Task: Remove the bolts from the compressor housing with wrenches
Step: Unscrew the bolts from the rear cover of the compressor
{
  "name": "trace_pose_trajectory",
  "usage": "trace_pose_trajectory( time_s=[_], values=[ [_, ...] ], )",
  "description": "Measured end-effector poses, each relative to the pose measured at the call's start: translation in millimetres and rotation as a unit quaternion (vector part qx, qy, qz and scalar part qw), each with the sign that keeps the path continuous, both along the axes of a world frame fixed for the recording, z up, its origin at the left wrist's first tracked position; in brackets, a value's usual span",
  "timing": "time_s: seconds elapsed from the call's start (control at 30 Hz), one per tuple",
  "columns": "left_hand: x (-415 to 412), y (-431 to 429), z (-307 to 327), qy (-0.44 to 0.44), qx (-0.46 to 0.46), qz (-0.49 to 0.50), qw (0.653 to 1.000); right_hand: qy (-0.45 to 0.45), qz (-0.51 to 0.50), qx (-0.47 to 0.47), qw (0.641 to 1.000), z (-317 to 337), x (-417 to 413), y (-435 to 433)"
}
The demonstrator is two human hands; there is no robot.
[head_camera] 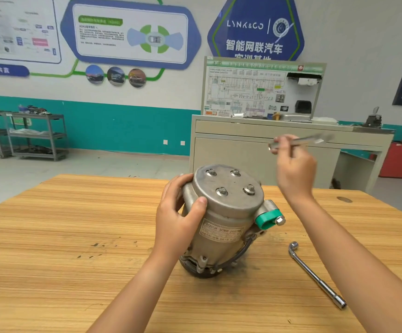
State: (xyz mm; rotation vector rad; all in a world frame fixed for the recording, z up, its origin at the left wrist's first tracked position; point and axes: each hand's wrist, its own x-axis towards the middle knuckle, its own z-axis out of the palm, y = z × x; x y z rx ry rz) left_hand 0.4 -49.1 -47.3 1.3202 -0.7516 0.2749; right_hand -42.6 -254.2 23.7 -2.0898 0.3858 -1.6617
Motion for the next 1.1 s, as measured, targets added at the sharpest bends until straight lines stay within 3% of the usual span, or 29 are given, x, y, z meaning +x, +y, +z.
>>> trace_pose_trajectory(
  time_s=[0.07, 0.13, 0.2, 0.3, 0.4, 0.43, 0.57, 0.87, 1.0, 1.03, 1.1],
  values=[
    [-0.2, 2.1, -4.9, -0.001, -0.01, 0.008, 1.0, -0.052, 0.039, 0.02, 0.998, -1.2, -26.4, 6.6],
    [-0.5, 4.1, -8.8, -0.004, -0.016, 0.02, 1.0, -0.031, 0.077, -0.032, 0.996, -7.6, -57.1, 20.9],
    [-1.9, 4.6, -9.9, -0.005, -0.021, 0.028, 0.999, 0.052, 0.038, -0.152, 0.986, -15.8, -84.0, 34.3],
    [-3.7, 3.2, -8.7, -0.005, -0.026, 0.032, 0.999, 0.188, -0.073, -0.291, 0.935, -21.6, -110.9, 50.9],
    [-4.8, 1.1, -7.6, -0.004, -0.021, 0.035, 0.999, 0.392, -0.16, -0.263, 0.867, -24.2, -121.5, 61.0],
    [-5.1, 0.3, -7.4, -0.004, -0.02, 0.036, 0.999, 0.415, -0.177, -0.242, 0.859, -27.2, -124.3, 59.7],
    [-6.0, -2.3, -7.1, -0.002, -0.014, 0.04, 0.999, 0.441, -0.195, -0.217, 0.849, -23.4, -127.5, 61.3],
    [-10.1, -2.9, -5.9, 0.001, -0.002, 0.045, 0.999, 0.53, -0.262, -0.284, 0.755, -5.7, -123.9, 93.1],
    [-10.6, -2.7, -6.1, 0.004, -0.011, 0.043, 0.999, 0.496, -0.299, -0.283, 0.764, -9.8, -122.4, 96.4],
    [-9.8, -1.7, -6.4, 0.008, -0.018, 0.038, 0.999, 0.474, -0.3, -0.272, 0.782, -12.0, -124.9, 93.8],
    [-7.8, 0.4, -6.4, 0.017, -0.028, 0.023, 0.999, 0.342, -0.272, -0.322, 0.84, -22.7, -127.2, 73.9]
  ],
)
